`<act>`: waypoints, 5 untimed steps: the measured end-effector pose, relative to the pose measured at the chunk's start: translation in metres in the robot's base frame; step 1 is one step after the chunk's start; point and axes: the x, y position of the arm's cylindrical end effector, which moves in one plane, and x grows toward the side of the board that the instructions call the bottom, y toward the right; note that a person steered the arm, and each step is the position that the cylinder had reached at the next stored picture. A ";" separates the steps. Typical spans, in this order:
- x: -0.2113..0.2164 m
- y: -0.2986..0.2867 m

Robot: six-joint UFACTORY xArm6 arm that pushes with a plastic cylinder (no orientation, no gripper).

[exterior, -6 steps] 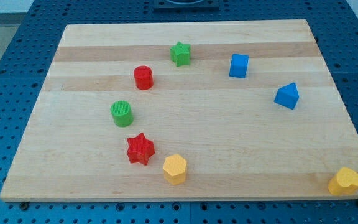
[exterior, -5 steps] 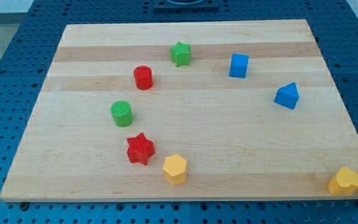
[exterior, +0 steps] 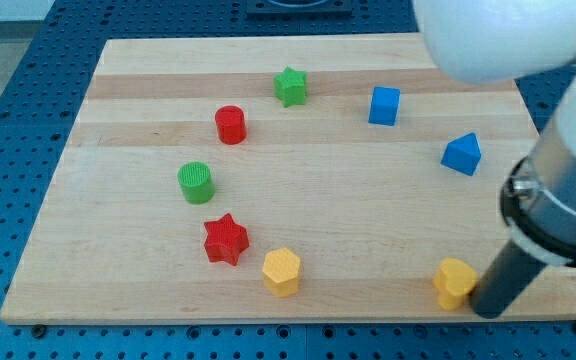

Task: Place the yellow heart right to the green circle

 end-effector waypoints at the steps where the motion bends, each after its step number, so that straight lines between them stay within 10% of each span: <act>1: -0.035 -0.051; 5: -0.069 -0.107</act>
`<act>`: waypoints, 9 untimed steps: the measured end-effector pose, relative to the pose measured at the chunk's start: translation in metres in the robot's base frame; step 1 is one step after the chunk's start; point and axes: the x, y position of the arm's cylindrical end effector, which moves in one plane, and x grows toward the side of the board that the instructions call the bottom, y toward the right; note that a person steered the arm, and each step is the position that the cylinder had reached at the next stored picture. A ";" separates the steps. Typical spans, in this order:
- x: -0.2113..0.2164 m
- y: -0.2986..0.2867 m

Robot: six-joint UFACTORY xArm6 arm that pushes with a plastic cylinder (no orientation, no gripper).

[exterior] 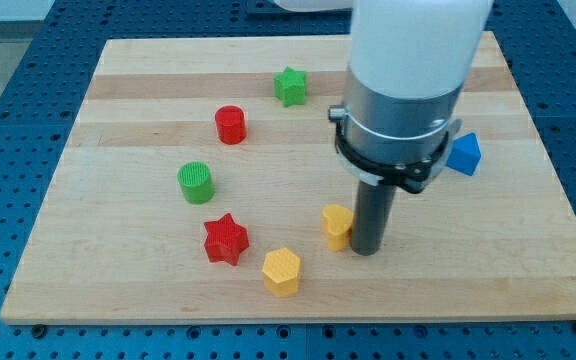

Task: Place the yellow heart right to the green circle

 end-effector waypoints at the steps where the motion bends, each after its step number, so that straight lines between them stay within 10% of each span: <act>1: -0.046 -0.059; 7: -0.059 -0.093; 9: -0.024 0.016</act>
